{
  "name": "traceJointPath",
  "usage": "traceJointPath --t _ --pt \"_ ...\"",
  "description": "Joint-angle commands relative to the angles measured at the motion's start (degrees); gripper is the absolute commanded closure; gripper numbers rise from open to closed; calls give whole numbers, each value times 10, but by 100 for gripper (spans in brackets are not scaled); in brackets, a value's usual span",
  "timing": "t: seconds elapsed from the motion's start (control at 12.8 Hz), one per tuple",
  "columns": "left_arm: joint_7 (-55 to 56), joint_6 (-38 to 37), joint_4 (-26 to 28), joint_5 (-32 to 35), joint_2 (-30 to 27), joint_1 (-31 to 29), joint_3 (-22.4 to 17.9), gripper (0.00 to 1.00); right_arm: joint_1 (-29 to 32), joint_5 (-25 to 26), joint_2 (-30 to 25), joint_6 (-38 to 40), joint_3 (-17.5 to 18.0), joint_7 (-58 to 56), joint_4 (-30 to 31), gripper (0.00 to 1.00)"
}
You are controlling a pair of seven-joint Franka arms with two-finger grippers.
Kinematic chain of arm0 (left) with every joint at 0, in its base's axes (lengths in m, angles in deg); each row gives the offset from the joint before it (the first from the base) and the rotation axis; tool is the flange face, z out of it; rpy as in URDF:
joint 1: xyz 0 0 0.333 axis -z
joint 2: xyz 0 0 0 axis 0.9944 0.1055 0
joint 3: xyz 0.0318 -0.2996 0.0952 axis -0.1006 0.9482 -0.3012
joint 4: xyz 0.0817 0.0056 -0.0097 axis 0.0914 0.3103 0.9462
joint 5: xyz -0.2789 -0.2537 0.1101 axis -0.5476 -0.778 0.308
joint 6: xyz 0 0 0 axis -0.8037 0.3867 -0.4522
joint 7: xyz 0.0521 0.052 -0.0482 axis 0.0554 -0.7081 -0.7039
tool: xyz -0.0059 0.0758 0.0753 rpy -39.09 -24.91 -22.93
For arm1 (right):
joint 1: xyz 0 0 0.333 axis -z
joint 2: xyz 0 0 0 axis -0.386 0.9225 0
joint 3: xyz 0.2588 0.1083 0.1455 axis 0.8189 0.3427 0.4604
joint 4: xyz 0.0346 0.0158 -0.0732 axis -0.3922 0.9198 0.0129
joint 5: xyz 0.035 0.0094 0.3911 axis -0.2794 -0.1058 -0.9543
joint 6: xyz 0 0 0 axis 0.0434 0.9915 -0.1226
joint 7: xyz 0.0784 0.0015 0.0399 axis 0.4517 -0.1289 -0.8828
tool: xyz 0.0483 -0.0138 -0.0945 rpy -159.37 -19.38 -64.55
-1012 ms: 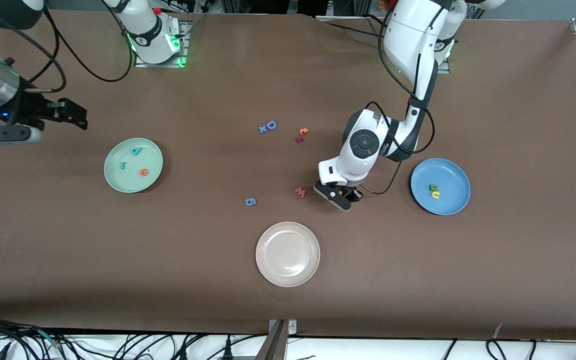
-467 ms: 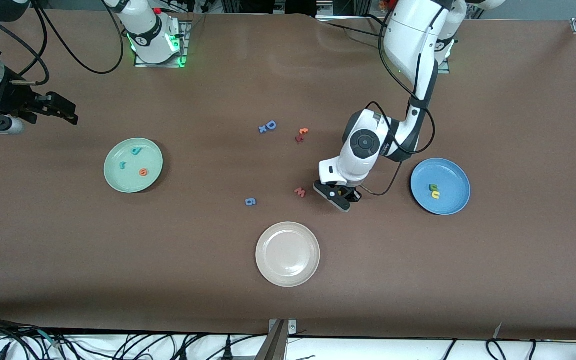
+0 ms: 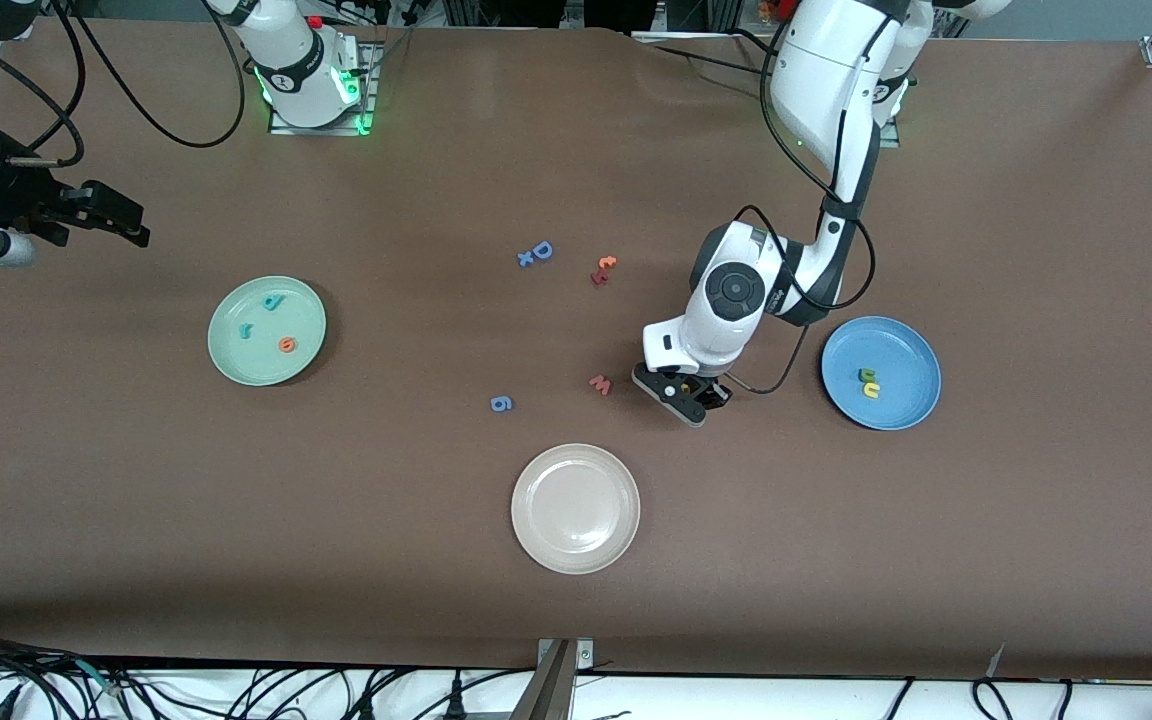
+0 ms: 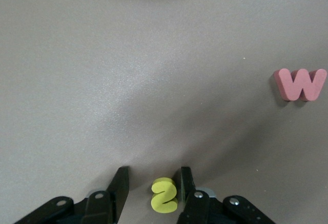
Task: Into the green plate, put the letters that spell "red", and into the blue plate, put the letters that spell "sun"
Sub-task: 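Carry the yellow 2 to the blue plate and open the left gripper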
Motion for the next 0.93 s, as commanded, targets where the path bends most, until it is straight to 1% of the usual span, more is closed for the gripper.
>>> traceJointPath --t 0.0,0.08,0.16,0.23,0.39,0.47,0.54,0.62,0.78,0.86 --pt "-12 2 6 8 4 -4 1 55 25 21 7 0 25 -11 -13 0" --pt "-13 3 7 8 4 -4 1 63 25 38 6 -1 30 -9 -11 0" --pt "-13 3 8 8 4 -4 1 73 24 37 5 2 30 -3 -9 0" --pt "-13 3 8 9 4 -5 1 77 23 33 5 -2 28 -1 -8 0" --pt "-13 3 9 9 4 -5 1 78 23 32 3 -22 27 0 -3 0" --pt "-13 3 10 9 4 -6 1 80 24 25 5 -29 26 1 -3 0" --pt "-14 3 11 9 2 -7 1 84 24 12 5 -30 19 2 0 0" --pt "-20 3 14 11 -1 -10 1 91 24 4 4 -31 12 1 4 0" --pt "-55 3 23 6 -11 -29 -2 100 24 4 4 -36 10 0 4 0" --pt "-59 3 28 5 -17 -41 -2 100 24 4 4 -36 10 0 5 0"
